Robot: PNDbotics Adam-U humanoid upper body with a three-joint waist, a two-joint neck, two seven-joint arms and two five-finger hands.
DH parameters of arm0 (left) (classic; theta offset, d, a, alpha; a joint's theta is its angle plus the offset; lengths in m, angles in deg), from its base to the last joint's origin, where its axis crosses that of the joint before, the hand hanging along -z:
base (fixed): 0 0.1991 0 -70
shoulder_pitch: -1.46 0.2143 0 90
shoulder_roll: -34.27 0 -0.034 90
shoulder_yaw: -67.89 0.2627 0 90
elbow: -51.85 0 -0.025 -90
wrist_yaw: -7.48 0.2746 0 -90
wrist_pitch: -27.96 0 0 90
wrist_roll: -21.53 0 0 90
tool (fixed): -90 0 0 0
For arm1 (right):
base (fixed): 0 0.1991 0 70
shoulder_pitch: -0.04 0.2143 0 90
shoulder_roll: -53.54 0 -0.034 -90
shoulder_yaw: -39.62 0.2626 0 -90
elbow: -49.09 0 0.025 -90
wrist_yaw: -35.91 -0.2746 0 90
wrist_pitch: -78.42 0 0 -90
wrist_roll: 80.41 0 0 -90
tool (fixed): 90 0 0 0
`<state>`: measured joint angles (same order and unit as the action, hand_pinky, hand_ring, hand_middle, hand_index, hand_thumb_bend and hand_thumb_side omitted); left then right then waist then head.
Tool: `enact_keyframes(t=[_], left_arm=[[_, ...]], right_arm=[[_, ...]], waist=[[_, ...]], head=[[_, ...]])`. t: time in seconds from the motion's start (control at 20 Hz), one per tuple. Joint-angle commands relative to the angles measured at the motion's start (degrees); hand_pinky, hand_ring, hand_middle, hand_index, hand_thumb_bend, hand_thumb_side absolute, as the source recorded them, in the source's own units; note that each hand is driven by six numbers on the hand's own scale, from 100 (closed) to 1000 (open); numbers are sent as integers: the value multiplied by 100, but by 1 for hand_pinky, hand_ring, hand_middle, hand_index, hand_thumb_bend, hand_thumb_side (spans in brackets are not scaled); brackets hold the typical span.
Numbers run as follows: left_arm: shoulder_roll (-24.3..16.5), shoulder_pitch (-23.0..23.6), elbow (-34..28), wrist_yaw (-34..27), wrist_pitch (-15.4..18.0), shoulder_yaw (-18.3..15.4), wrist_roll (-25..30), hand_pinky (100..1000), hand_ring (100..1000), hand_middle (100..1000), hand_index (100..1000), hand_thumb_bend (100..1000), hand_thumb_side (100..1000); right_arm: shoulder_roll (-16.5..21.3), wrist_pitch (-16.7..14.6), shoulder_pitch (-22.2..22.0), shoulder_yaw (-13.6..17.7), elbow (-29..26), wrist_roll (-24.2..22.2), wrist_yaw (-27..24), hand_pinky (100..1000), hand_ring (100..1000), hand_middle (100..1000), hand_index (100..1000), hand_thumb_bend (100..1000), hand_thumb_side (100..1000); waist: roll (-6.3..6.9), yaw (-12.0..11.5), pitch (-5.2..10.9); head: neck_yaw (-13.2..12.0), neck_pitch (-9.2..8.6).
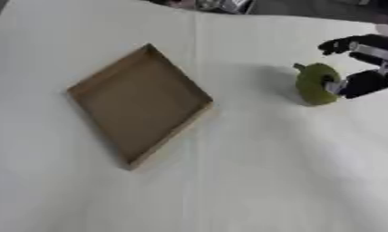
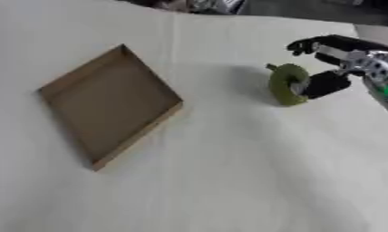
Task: Pick up objects on the table and place them in the box.
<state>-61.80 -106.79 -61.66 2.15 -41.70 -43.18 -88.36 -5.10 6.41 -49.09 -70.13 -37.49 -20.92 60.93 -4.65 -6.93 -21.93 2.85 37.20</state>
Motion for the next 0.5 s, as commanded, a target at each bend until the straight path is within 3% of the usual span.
enact_keyframes(t=[0.05, 0.5], left_arm=[[-100, -59, -108, -33, -6, -8, 33, 633, 698, 649, 814, 100, 598], [-94, -71, -108, -63, -13, 26, 99, 632, 698, 649, 814, 100, 597]], right_arm=[[61, -103, 126, 89, 237, -9, 148, 960, 982, 907, 1000, 100, 301], [-111, -259, 232, 134, 893, -36, 624, 951, 973, 907, 1000, 100, 365]], waist=[[38, -2, 103], [38, -15, 87]], head=[[3, -48], [-11, -66]])
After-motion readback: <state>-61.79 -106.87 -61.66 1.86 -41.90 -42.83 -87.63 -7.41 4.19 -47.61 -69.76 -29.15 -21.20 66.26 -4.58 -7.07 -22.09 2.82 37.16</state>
